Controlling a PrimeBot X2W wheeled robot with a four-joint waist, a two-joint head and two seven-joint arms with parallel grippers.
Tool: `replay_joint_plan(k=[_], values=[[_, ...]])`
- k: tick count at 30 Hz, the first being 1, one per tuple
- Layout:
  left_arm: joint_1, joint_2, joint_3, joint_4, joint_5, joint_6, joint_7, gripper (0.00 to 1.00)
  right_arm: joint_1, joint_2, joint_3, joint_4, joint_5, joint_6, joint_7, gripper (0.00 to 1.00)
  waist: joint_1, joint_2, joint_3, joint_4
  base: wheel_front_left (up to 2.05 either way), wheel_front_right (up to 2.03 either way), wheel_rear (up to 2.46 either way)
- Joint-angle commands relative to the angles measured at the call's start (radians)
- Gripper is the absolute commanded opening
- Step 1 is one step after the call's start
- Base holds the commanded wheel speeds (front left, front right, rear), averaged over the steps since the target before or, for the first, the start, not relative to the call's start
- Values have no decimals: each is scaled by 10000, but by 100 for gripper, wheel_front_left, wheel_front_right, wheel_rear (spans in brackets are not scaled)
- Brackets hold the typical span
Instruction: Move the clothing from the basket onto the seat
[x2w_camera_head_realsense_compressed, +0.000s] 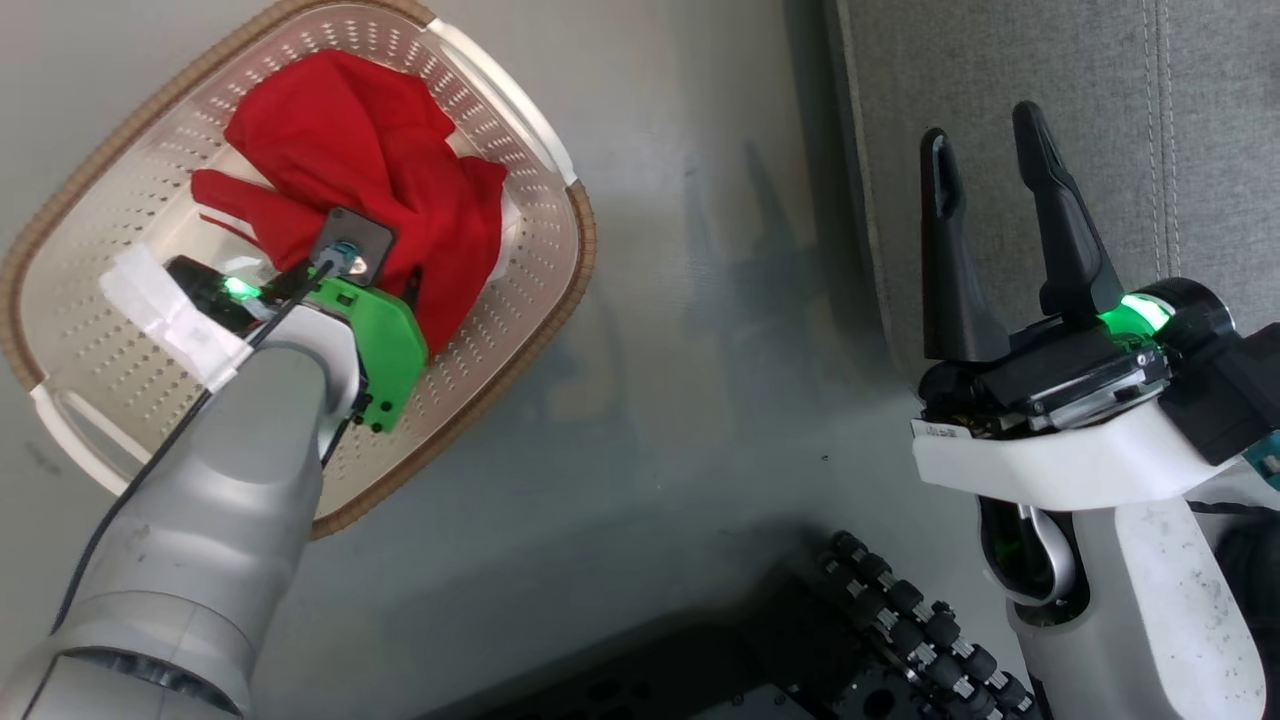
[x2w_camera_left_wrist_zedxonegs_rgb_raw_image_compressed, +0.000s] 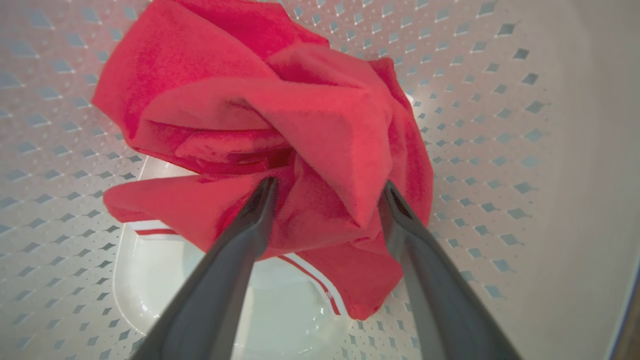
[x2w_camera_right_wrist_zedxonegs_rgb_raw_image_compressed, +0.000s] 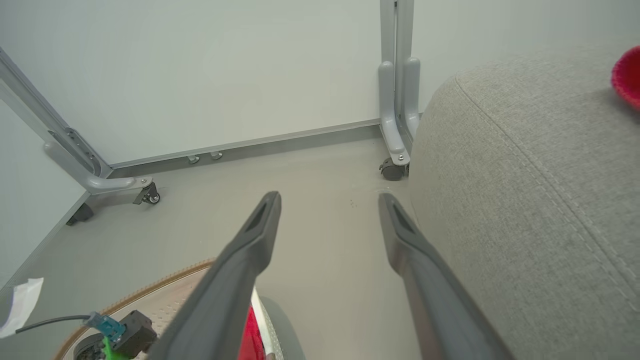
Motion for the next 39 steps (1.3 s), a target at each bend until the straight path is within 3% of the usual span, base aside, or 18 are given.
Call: replay_joint_plan(k=[1,16,22,23,25,32,39], values=[[-240,170,15,116,19,69,67,100,-144,14,65,26,105,-2,-80,100,-2,0,403,-415,0,0,0],[-898,1116,-273,733,122,553,1355,100,-329,12,608,27,915,-2,-80,100,-2,0,1143,-1294,0,0,0],[-865,1120,-313,788,5,635,1881,100,-223,14,590,33,983,-2,-81,100,-2,0,1189,-1323,0,0,0],[-856,1100,-305,803,-49,622,2019,95,-204,14,575,26,997,-2,-81,100,-2,0,1194,-1320,0,0,0],[-866,1104,-346,802,-1,654,2062,0,-184,14,554,14,979,-2,-81,100,-2,0,1199,-1318,0,0,0],[-960,1187,-468,808,33,837,1738,0,-217,12,465,-16,866,-2,-82,100,-2,0,1191,-1297,0,0,0],[-709,971,-476,616,-134,904,568,0,-372,12,274,67,576,-2,-82,100,-2,0,817,-991,0,0,0]])
